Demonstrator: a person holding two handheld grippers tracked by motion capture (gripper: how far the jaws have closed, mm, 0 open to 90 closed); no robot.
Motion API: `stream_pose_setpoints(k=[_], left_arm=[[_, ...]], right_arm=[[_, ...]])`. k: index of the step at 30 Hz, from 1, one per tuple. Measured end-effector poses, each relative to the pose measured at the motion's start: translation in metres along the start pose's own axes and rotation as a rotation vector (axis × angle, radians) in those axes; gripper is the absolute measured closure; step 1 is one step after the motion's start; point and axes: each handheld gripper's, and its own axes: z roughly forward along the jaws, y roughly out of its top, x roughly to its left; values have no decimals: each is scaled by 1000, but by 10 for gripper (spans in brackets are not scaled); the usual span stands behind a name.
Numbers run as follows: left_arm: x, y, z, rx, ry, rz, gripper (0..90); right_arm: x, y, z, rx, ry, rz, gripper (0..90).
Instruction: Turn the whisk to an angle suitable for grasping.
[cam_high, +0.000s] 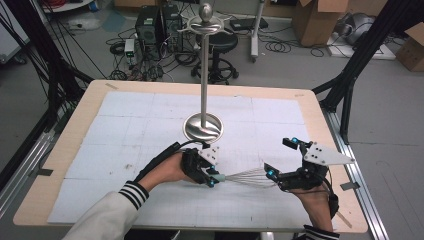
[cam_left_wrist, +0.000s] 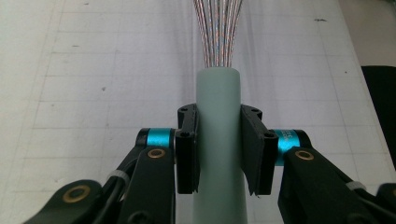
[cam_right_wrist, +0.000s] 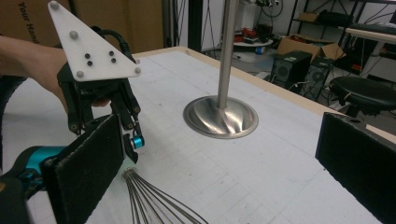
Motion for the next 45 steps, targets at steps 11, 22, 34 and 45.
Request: stream_pose_setpoints(k=[11,22,34,45], left_arm=[[1,4,19,18,-11,5,691],[2,3,25,32,-19,5,689],[1,2,18,-1,1,15,535],[-3,3,-27,-94,78,-27,293]], right_arm=[[0,-2,1,6,4,8,1],[-1,-2,-1,1,1,4,1],[-1,-3,1,5,4,10,1],[0,-4,3,19,9,13,1]])
